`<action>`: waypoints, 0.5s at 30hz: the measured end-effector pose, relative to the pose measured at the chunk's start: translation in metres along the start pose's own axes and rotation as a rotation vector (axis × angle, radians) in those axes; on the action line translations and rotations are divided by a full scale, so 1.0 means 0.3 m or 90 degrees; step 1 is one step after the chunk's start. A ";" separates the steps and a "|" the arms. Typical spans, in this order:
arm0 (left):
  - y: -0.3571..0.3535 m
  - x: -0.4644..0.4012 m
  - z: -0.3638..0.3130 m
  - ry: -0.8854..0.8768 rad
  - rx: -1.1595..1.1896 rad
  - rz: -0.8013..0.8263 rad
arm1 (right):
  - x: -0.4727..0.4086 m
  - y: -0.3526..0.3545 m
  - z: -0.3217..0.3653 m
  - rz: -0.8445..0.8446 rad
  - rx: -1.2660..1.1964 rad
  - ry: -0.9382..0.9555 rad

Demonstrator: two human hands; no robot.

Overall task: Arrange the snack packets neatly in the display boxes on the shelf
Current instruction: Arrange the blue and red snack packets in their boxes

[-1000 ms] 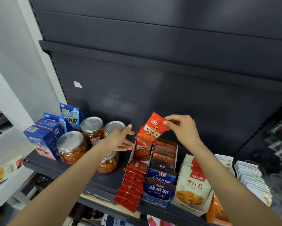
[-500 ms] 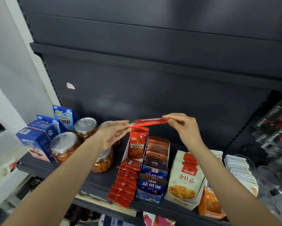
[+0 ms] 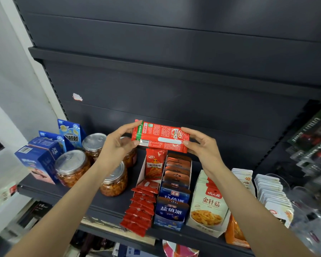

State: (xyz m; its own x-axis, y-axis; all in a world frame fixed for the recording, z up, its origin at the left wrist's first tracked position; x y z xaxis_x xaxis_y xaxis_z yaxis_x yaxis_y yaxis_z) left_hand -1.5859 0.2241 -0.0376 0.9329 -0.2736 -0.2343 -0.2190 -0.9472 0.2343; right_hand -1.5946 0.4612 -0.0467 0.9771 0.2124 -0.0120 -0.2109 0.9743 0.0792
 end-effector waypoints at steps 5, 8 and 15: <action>0.017 0.004 0.072 0.079 0.082 -0.022 | -0.009 -0.022 -0.021 0.032 -0.025 -0.014; -0.008 0.011 0.125 0.168 0.170 0.002 | -0.018 -0.027 -0.008 0.046 0.098 0.015; -0.059 0.028 0.230 0.326 0.194 0.100 | -0.030 -0.022 0.045 -0.007 0.315 0.146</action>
State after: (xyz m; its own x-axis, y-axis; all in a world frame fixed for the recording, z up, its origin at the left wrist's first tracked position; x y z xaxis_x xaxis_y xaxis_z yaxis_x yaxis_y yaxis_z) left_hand -1.5940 0.2269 -0.1090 0.8853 -0.3704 0.2813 -0.3662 -0.9280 -0.0692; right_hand -1.6017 0.4518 -0.0337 0.9359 0.2678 -0.2288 -0.1081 0.8366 0.5370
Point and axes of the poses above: each hand's wrist, its own x-axis away from the middle knuckle, its own y-axis out of the back of the hand, z = x × y, the point moved 7 cm from there along -x, towards the middle knuckle, and after that the axes turned 11 degrees about z, right-handed, at the moved point
